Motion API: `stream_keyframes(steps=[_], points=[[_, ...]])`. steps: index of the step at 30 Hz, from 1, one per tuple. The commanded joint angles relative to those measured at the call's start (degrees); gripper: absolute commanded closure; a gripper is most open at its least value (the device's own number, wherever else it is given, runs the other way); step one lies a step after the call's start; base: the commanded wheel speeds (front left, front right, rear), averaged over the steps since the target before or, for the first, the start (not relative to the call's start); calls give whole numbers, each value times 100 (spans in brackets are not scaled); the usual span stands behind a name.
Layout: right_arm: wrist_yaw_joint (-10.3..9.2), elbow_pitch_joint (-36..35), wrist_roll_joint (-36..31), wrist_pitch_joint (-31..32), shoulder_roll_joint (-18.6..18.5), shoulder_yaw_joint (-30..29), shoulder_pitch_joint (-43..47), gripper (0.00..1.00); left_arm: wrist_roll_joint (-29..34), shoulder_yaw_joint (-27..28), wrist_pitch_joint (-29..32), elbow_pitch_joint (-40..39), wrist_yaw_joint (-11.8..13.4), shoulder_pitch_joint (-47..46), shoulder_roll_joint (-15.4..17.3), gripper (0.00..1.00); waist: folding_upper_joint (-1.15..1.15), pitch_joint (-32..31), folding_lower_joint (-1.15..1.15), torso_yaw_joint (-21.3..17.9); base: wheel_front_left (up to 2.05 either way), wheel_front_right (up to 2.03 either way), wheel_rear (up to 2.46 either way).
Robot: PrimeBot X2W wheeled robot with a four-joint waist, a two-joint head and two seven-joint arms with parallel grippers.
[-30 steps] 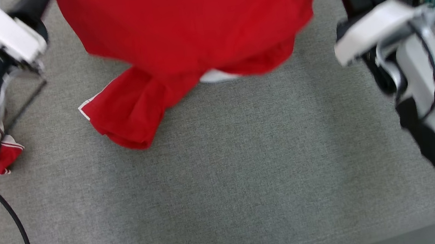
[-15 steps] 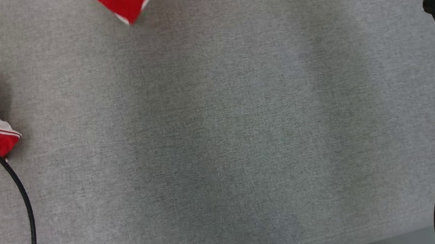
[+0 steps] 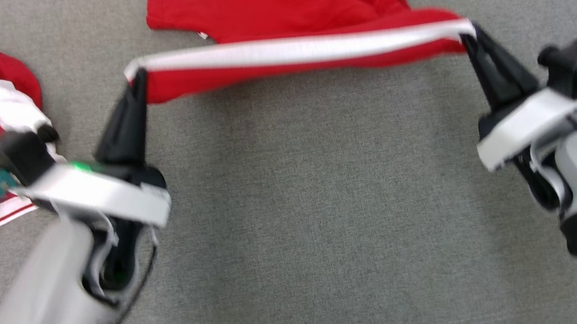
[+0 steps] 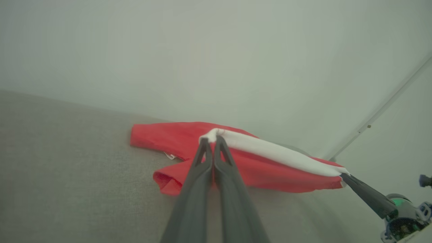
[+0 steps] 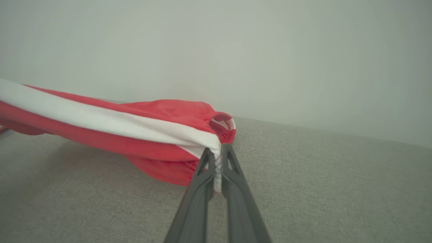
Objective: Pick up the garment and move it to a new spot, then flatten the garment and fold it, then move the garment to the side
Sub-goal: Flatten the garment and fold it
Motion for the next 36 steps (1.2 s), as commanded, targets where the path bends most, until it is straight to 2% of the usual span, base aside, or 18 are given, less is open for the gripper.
stream_keyframes(steps=[1, 5, 8, 16, 23, 34, 35, 36], points=[[-19, -333, 131, -31, -97, -92, 512, 100, 252, 385, -74, -450, 173, 334, 170, 100, 0, -145, 0, 30, 0, 0, 0], [-19, -776, 267, -29, -134, -242, 1466, 100, 839, 618, -76, -1172, 511, 1390, 172, 100, 0, -392, 0, 11, 0, 0, 0], [-19, -1001, 200, 52, -93, -321, 2054, 100, 1050, 614, -76, -1513, 757, 2043, 253, 100, 0, -625, 0, -45, 0, 0, 0], [-19, -1163, 145, 452, 67, -526, 3279, 100, 859, 421, 188, -2162, 1266, 3349, 377, 100, 0, -1294, 0, 16, 0, 0, 0], [-19, -1351, 10, 618, 185, -883, 4026, 100, 802, 360, 339, -2312, 1658, 3983, 486, 100, 0, -1699, 0, 146, 0, 0, 0], [-19, -1357, -308, 838, 395, -796, 4366, 100, 768, 265, 288, -1699, 1623, 4069, 346, 100, 0, -1982, 0, 152, 0, 0, 0], [-19, -1322, -329, 833, 412, -785, 4402, 84, 794, 240, 267, -1621, 1606, 4064, 327, 100, 0, -2020, 0, 155, 0, 0, 0], [-19, -1295, -338, 829, 436, -771, 4436, 53, 802, 227, 242, -1542, 1585, 4058, 294, 98, 0, -2035, 0, 156, 0, 0, 0]])
